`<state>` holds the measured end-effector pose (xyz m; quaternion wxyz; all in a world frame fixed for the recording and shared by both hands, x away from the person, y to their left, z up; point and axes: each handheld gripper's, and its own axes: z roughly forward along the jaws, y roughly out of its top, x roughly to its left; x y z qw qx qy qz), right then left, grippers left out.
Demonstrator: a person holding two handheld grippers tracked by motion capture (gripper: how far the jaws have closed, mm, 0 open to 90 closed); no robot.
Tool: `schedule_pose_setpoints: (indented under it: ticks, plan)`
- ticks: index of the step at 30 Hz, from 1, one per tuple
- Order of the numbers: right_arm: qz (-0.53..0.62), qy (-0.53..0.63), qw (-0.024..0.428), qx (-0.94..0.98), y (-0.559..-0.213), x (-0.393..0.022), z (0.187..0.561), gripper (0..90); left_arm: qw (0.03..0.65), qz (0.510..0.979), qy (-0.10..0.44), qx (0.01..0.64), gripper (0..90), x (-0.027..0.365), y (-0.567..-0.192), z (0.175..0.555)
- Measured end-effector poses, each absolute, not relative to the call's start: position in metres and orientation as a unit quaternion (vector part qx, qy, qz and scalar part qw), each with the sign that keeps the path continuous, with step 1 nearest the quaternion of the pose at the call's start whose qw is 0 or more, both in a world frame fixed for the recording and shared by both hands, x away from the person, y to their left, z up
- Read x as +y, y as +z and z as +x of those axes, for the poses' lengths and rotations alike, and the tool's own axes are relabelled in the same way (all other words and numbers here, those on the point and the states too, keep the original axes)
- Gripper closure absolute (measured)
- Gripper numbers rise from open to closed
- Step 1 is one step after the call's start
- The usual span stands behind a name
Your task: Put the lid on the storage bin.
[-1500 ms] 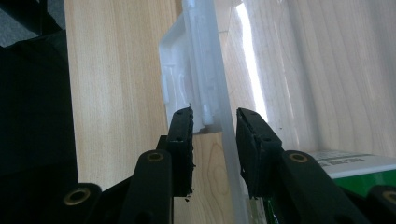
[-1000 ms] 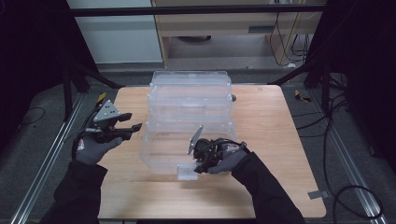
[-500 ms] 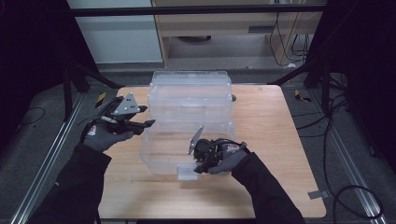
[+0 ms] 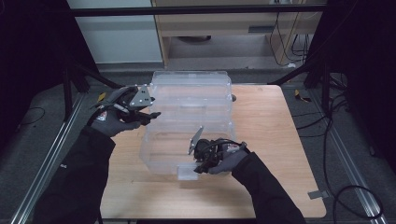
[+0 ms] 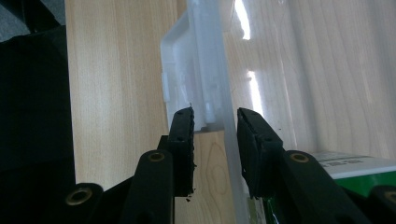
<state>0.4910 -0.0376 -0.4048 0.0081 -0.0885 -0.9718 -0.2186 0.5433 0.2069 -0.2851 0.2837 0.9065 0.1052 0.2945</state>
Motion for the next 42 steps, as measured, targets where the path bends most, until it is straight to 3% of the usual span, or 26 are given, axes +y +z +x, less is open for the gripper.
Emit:
schedule_pose_setpoints:
  ticks: [42]
  plan:
    - [-0.088,-0.219,0.008,-0.972,-0.405,-0.038,0.491,67.7,0.174,0.935,0.306,0.032,50.7,0.158,-0.298,0.592]
